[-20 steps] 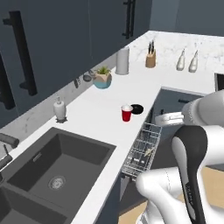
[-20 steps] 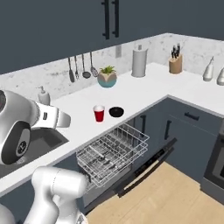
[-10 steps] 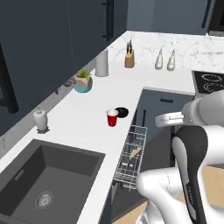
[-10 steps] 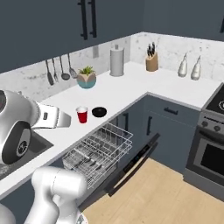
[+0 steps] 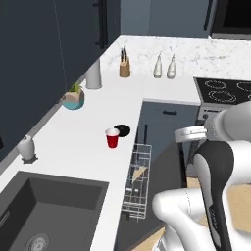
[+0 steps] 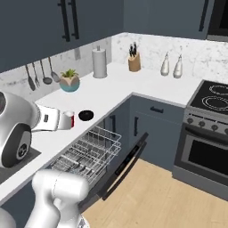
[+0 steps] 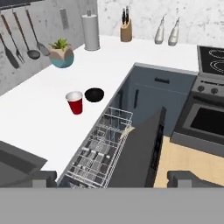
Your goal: Pick up the cup and bowl from the counter, place them in the dishwasher, and close the dishwasher door.
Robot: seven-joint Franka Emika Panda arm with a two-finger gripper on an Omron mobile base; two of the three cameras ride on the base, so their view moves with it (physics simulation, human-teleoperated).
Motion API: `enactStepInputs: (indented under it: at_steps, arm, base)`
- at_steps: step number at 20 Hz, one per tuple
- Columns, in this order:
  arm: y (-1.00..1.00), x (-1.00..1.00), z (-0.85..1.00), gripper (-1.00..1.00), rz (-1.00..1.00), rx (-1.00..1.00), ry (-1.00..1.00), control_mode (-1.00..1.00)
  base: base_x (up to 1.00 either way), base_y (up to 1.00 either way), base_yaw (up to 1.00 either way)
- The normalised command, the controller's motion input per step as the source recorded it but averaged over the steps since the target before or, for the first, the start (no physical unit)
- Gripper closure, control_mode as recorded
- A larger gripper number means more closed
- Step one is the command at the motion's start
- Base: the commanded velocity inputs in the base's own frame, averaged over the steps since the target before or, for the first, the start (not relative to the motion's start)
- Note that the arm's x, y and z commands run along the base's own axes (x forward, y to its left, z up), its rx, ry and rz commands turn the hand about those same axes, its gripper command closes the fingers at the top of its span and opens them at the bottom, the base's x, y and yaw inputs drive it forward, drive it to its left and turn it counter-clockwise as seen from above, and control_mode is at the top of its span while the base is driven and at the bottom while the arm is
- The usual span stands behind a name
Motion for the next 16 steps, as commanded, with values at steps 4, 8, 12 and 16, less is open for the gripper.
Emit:
enactStepInputs:
  at_steps: [4,8,12,16]
  arm:
    - [0.21,0.66,-0.16,-1.00,-0.02,0.00,0.01,-1.00]
    - [0.16,0.87,-0.35,-1.00,0.00,0.05,0.02,-1.00]
    - [0.08,0.96,-0.46,-1.00,0.00,0.11,0.10,-1.00]
    - [0.20,0.94,-0.48,-1.00,0.01,0.11,0.06,-1.00]
  base:
    - [0.23,0.08,-0.03]
    - [0.00,0.00,0.00]
    - [0.00,0.00,0.00]
    - [0.00,0.00,0.00]
